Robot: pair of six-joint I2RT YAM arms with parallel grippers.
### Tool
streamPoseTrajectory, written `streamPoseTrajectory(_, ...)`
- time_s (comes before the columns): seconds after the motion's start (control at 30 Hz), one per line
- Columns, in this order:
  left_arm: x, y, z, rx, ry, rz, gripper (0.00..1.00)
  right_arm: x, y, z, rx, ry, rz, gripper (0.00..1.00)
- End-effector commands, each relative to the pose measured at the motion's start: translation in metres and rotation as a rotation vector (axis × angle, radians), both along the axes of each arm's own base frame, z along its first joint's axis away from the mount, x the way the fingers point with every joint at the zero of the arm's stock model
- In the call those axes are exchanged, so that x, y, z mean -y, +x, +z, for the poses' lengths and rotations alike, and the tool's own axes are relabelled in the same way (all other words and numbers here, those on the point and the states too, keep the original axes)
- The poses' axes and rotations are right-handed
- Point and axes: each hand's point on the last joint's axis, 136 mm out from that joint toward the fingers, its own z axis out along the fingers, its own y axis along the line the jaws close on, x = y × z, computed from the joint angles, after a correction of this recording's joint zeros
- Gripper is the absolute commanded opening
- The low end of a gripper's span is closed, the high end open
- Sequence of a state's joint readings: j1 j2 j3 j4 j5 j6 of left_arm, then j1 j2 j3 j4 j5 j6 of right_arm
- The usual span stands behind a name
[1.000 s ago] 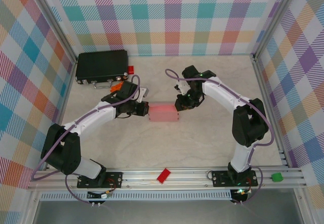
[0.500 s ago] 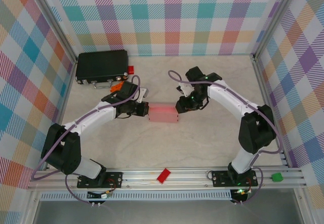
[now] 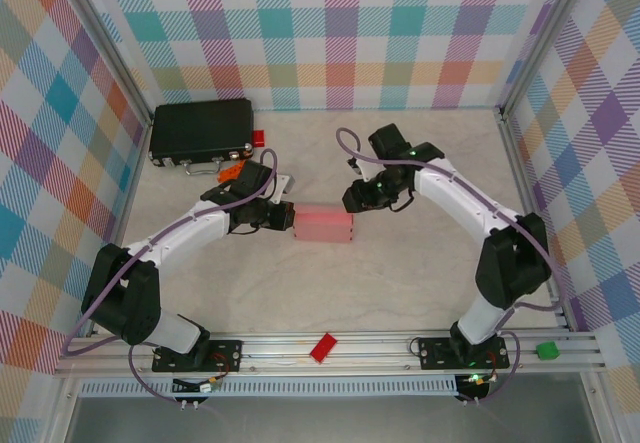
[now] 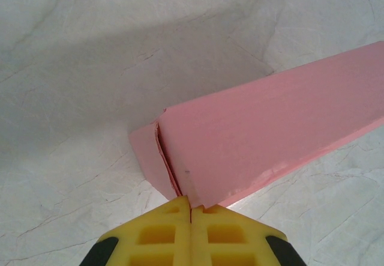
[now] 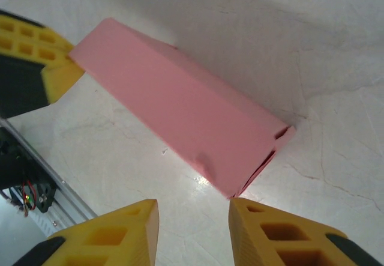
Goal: Fold the paper box
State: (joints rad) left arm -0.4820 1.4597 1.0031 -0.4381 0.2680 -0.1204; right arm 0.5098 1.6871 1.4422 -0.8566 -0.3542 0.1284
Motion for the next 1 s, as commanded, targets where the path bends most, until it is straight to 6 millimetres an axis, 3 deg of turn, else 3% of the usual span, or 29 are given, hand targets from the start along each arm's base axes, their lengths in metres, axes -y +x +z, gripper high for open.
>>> streamPoseTrajectory(0.0, -0.002, -0.009, -0.012, -0.057, 0.023, 0.003, 0.04, 0.000, 0.009, -0.008, -0.030, -0.026, -0.045, 0.35)
streamPoseTrajectory(0.4, -0.001, -0.011, -0.008, -0.054, 0.013, -0.001, 0.05, 0.006, -0.001, -0.041, -0.116, -0.079, -0.038, 0.35)
streamPoseTrajectory(0.77, -0.007, -0.015, 0.035, 0.103, -0.046, -0.003, 0.27, 0.008, -0.005, -0.052, -0.139, -0.095, -0.034, 0.36)
streamPoseTrajectory(0.97, -0.004, 0.001, 0.049, 0.162, -0.086, 0.061, 0.41, 0.008, -0.005, -0.052, -0.141, -0.094, -0.034, 0.36)
